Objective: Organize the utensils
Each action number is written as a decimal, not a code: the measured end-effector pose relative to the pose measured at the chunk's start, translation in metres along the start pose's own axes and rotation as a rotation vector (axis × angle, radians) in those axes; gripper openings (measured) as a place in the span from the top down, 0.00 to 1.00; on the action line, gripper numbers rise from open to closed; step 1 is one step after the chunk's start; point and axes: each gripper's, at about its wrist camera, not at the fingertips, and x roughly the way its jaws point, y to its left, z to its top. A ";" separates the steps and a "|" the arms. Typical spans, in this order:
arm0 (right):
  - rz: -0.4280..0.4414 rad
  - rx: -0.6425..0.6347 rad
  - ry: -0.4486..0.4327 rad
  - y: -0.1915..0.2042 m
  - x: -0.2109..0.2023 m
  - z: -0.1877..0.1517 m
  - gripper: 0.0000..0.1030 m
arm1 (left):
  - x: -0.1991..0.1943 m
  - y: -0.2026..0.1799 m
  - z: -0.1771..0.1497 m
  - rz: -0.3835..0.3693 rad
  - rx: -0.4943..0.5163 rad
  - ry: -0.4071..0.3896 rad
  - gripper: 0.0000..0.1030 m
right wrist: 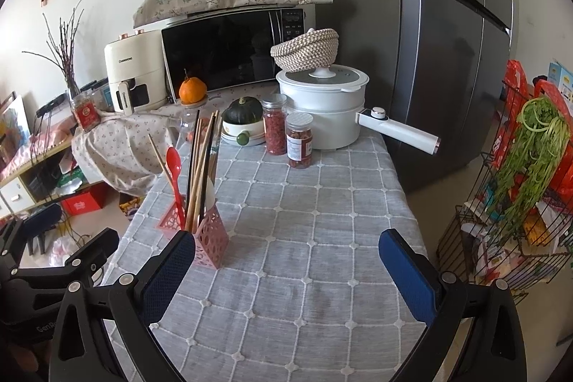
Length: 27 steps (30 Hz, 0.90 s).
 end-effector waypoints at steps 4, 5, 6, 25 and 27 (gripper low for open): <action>0.001 0.001 0.002 0.001 0.000 0.000 0.00 | 0.000 0.000 0.000 0.000 0.000 -0.001 0.01; 0.002 0.001 0.002 0.001 0.000 0.000 0.00 | 0.000 0.000 0.000 -0.001 0.000 -0.001 0.01; 0.001 0.000 0.001 0.001 0.000 0.000 0.00 | 0.000 0.000 0.000 -0.001 0.000 -0.002 0.01; 0.004 0.006 0.005 0.003 0.001 -0.002 0.00 | 0.000 0.003 0.002 0.005 0.005 0.000 0.01; 0.004 0.007 0.005 0.005 0.001 -0.003 0.00 | 0.001 0.003 0.002 0.006 0.002 0.000 0.01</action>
